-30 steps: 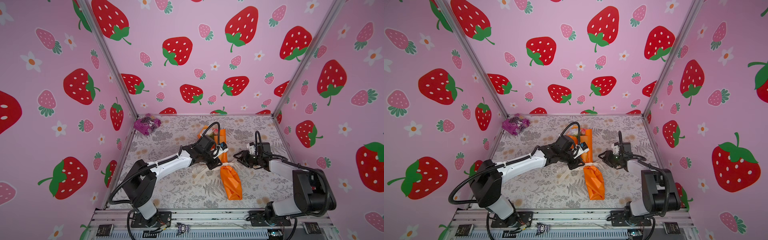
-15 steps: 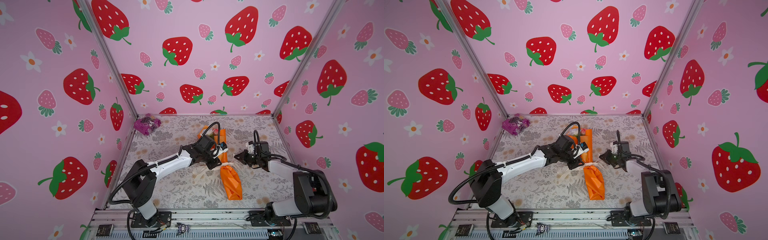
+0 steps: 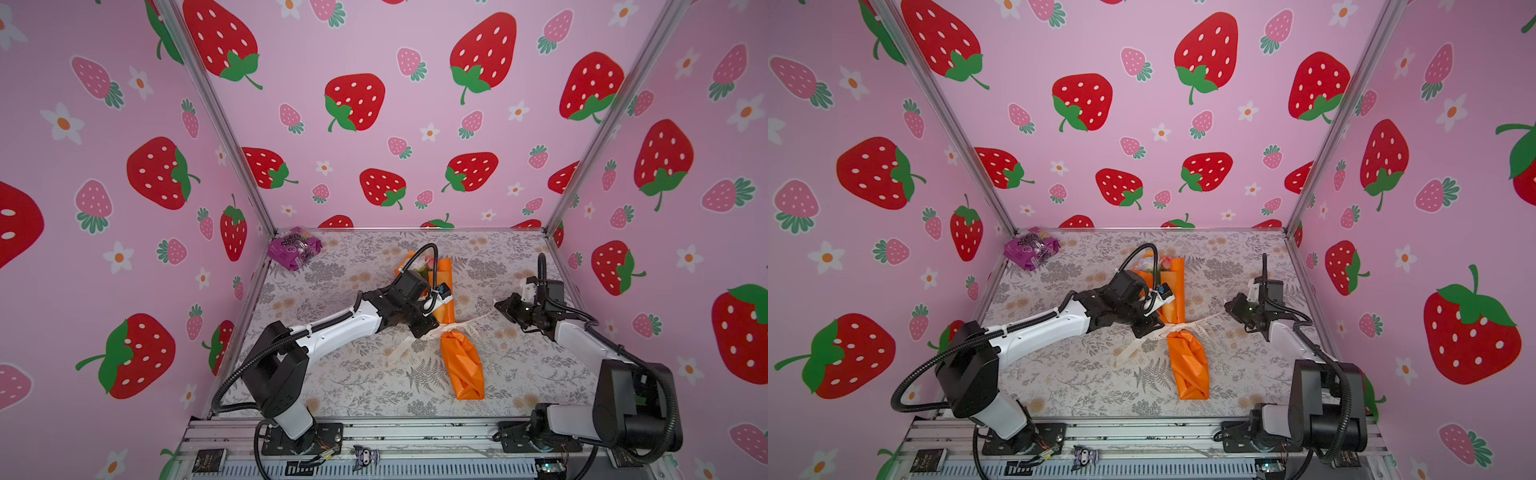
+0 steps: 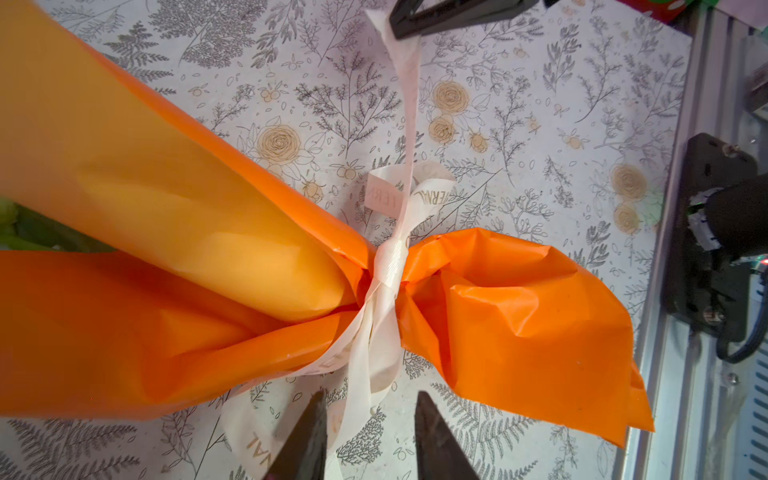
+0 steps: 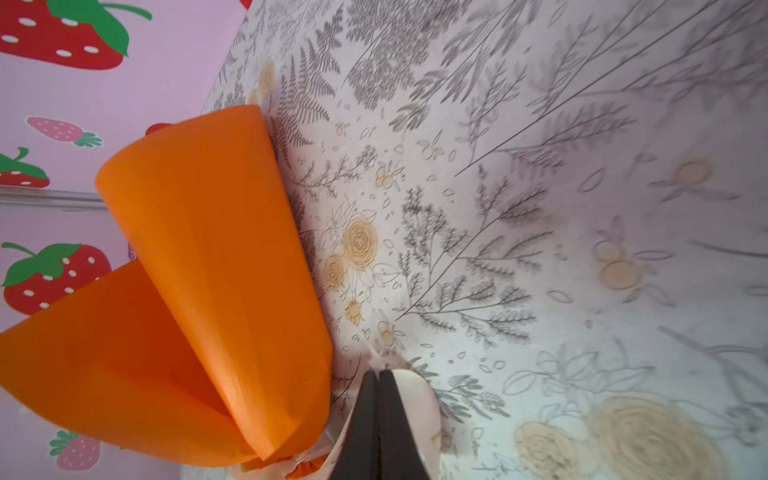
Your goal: Tie the bouquet of fake flowers
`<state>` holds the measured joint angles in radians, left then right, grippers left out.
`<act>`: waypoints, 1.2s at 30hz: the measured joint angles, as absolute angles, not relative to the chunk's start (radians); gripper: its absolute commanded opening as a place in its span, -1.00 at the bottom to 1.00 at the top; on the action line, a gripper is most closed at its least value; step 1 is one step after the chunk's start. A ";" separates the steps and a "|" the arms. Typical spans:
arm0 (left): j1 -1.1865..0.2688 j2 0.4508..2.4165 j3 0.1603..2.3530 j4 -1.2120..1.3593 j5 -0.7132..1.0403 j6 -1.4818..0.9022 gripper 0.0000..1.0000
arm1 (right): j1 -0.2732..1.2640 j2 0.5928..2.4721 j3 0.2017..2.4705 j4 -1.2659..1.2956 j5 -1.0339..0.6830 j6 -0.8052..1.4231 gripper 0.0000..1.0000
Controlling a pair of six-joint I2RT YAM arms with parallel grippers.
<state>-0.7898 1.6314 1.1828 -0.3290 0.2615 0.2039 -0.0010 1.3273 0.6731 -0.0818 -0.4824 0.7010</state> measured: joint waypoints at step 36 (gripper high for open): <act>-0.782 1.763 1.187 -0.367 0.373 0.246 -0.18 | 0.358 1.240 0.668 -0.297 -0.433 0.404 0.02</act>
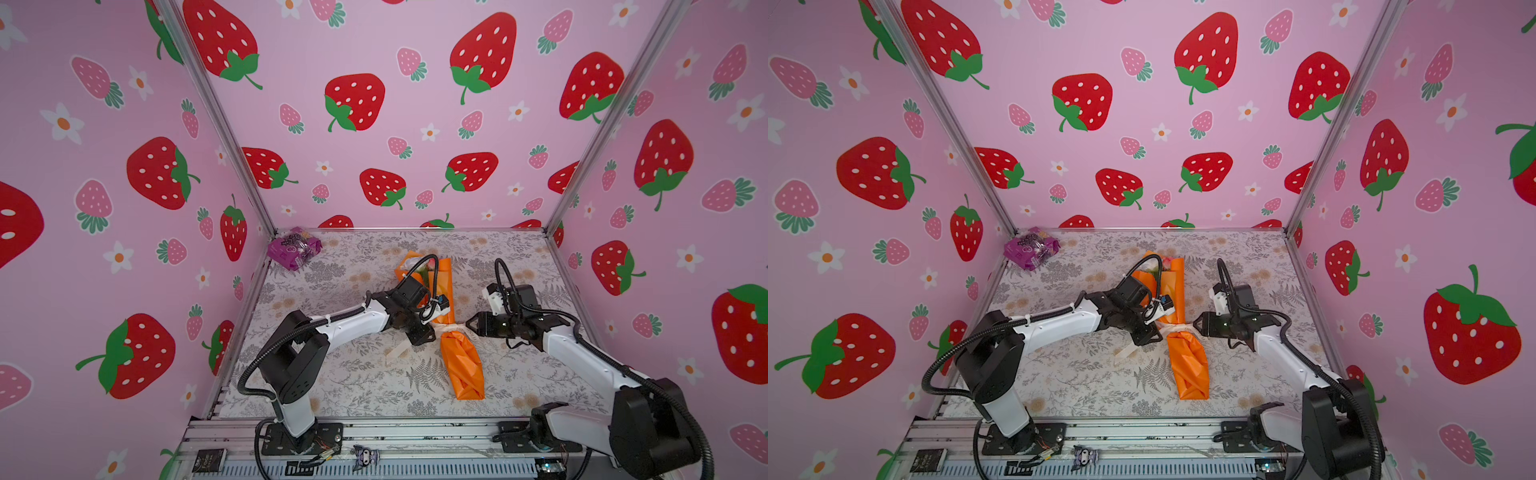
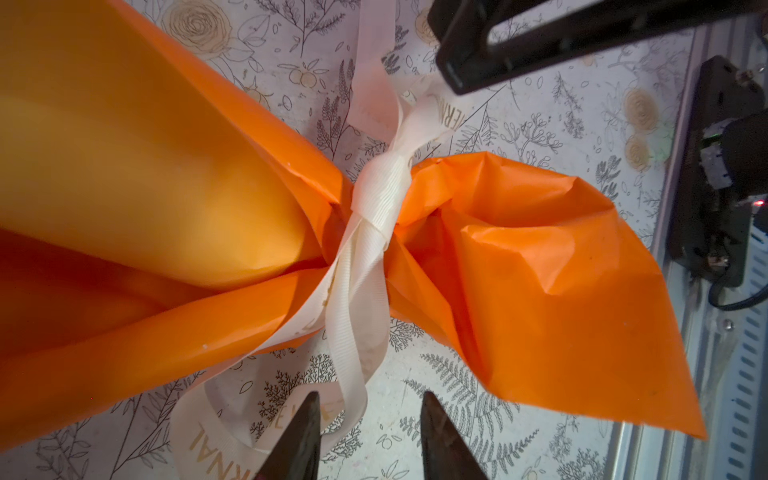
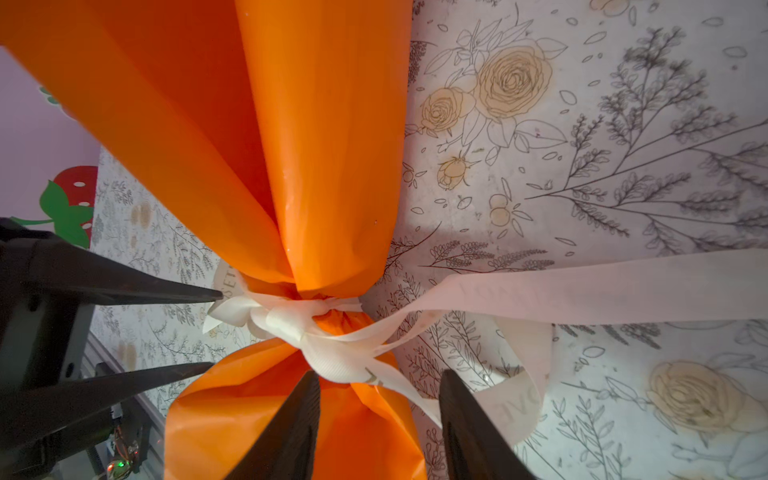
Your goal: Tie the bouquet of fake flowers
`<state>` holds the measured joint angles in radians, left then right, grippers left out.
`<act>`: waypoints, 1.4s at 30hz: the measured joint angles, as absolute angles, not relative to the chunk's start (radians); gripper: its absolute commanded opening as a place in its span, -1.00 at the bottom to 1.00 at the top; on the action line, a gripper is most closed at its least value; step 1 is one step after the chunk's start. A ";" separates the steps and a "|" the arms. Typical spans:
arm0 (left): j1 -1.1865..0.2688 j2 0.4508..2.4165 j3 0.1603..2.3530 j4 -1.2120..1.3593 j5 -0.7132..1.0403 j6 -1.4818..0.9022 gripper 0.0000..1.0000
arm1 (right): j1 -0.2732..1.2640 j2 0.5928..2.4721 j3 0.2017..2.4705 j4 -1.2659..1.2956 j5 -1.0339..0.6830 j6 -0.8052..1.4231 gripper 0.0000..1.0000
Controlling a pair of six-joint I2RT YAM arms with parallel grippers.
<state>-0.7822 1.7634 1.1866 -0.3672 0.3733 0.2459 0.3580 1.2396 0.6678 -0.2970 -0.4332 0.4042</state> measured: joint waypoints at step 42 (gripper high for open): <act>-0.793 1.787 1.245 -0.424 0.371 0.310 -1.00 | 0.417 1.303 0.708 -0.324 -0.373 0.367 -1.00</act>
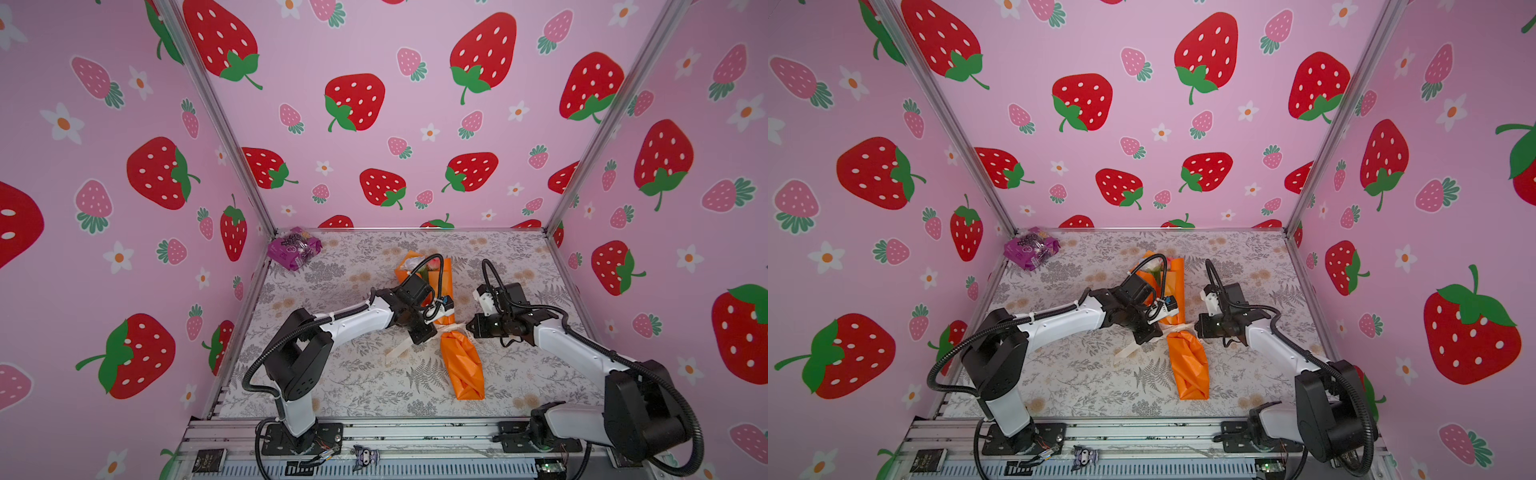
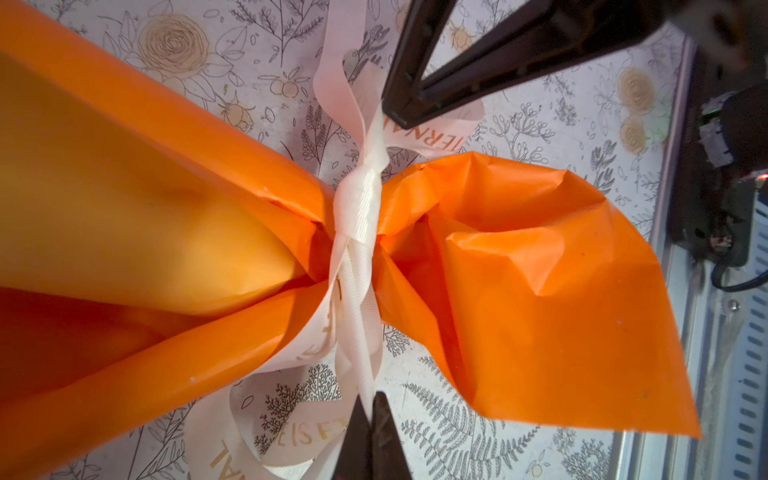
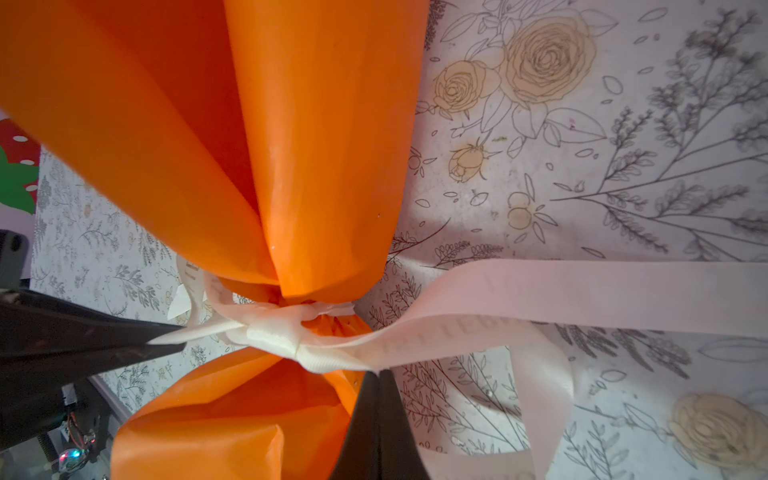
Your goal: Tie the bouquet of fake flowers
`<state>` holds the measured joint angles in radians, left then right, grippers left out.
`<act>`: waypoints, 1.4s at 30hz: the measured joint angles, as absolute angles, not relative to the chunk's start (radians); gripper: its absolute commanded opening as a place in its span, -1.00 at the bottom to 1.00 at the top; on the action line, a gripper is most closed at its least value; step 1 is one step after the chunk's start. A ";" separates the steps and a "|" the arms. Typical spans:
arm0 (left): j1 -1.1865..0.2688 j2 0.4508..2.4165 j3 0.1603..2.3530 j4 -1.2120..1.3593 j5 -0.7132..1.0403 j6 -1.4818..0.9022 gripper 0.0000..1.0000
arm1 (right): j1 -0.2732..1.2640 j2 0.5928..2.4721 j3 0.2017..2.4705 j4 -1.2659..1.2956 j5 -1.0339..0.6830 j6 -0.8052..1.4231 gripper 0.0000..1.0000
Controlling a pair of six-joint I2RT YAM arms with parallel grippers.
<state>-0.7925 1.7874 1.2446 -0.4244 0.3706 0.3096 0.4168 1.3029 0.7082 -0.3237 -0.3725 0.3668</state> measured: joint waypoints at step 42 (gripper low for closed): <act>-0.691 1.739 1.139 -0.475 0.221 0.353 -1.00 | 0.433 1.362 0.747 -0.407 -0.210 0.419 -1.00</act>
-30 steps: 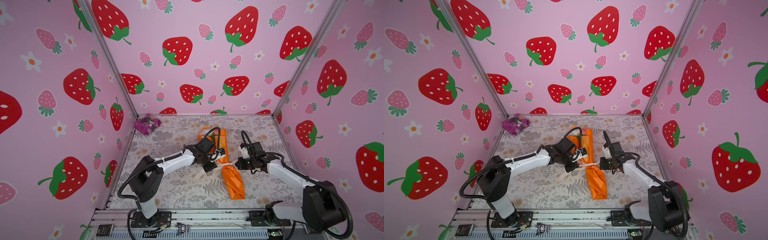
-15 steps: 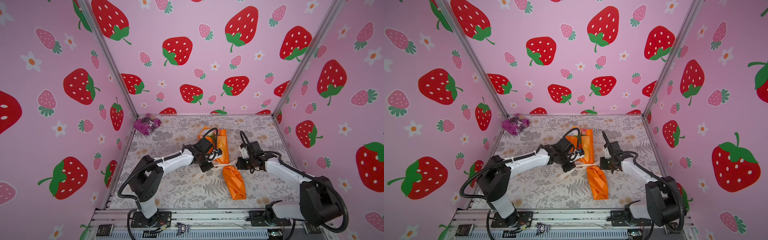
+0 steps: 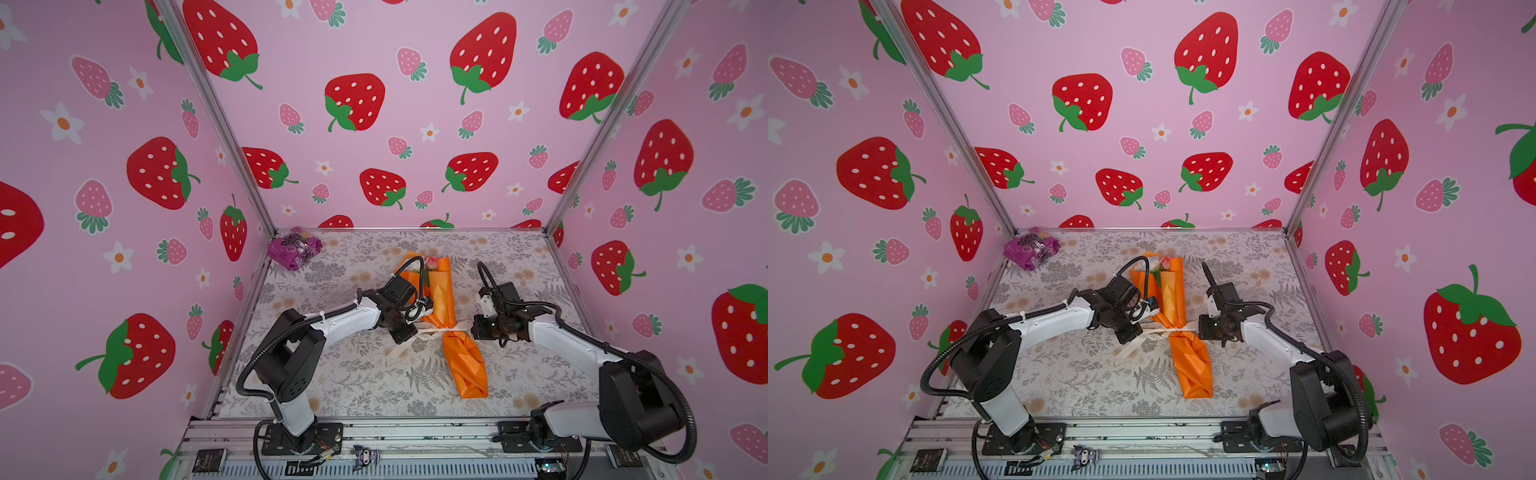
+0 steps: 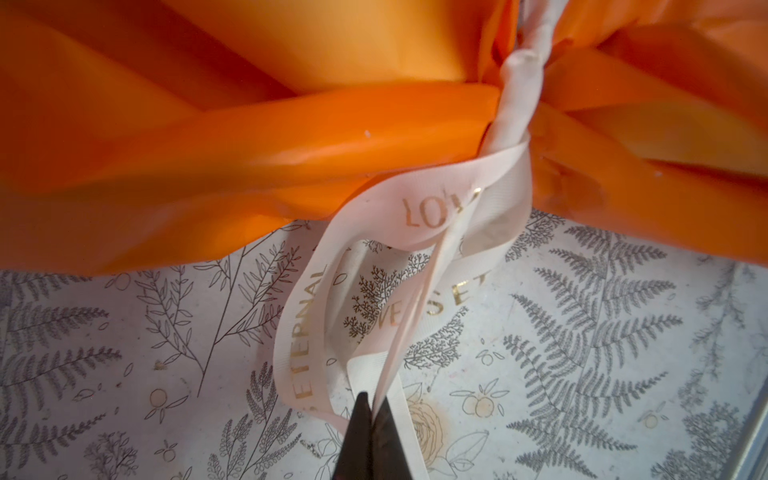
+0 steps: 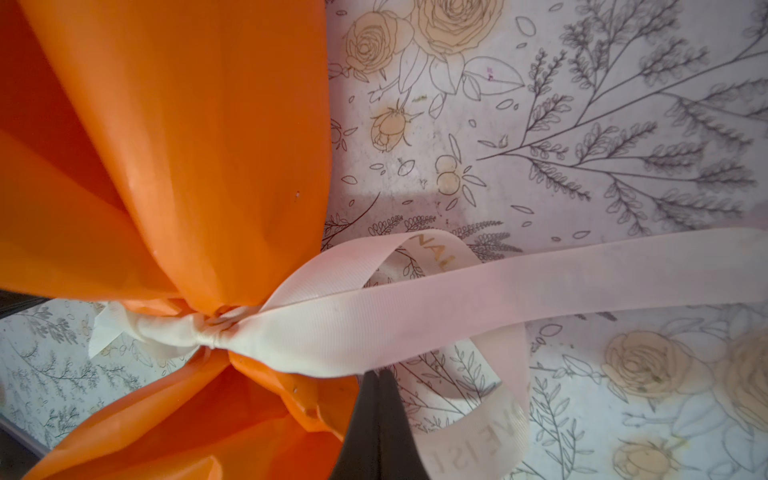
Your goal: Tie the bouquet of fake flowers
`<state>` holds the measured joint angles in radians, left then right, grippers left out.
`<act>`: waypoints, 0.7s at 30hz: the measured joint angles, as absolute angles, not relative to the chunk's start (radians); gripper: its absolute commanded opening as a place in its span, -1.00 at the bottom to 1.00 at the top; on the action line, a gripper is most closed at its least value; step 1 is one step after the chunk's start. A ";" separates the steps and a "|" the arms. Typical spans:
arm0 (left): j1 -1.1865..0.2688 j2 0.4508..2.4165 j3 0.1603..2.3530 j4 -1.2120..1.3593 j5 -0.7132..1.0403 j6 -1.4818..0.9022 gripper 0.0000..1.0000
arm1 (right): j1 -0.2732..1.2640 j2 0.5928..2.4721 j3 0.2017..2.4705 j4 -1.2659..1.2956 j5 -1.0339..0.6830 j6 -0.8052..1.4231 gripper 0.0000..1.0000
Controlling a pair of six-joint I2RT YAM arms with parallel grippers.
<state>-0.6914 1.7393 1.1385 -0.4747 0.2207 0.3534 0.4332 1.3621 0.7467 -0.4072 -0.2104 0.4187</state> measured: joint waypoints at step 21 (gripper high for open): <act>-0.642 1.738 1.139 -0.472 0.220 0.339 -1.00 | 0.399 1.376 0.747 -0.393 -0.226 0.426 -1.00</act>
